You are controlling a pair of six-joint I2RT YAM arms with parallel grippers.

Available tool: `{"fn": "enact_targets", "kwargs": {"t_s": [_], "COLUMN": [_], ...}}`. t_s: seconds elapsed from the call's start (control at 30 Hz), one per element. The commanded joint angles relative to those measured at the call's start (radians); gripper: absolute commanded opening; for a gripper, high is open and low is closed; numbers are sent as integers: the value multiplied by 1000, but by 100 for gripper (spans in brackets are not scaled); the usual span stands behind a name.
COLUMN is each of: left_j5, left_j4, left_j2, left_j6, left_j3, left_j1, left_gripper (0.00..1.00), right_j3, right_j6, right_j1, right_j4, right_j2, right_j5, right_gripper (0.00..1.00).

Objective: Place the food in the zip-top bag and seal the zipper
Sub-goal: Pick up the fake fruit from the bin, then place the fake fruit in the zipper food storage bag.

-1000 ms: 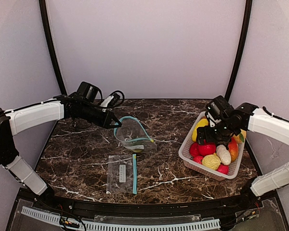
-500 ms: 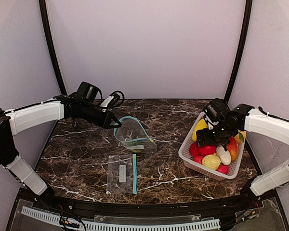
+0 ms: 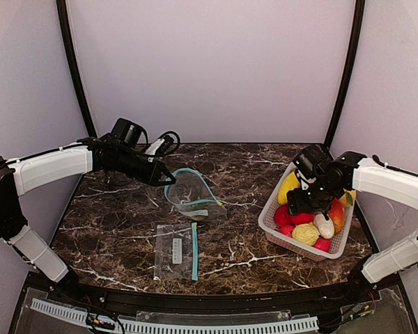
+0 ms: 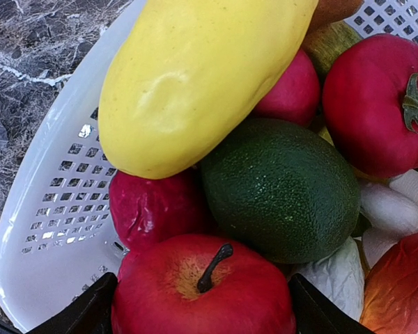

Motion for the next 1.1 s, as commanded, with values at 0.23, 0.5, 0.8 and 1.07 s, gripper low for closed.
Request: {"fn": "enact_targets", "kwargs": {"t_s": [0.23, 0.5, 0.8, 1.07], "left_j5": [14, 13, 16, 16], "left_j4": [-24, -22, -21, -21], "left_j2": [-10, -13, -24, -23], "left_j6": [5, 5, 3, 2], "left_j3": [28, 28, 27, 27], "left_j1": [-4, -4, -5, -5], "left_gripper": [1, 1, 1, 1], "right_j3": [81, 251, 259, 417], "right_j6": [8, -39, -94, -144], "right_j1": [4, 179, 342, 490], "right_j4": [-58, 75, 525, 738], "right_j2": [-43, -93, 21, 287], "right_j5": [0, -99, -353, -321], "right_gripper": [73, 71, 70, 69]}}
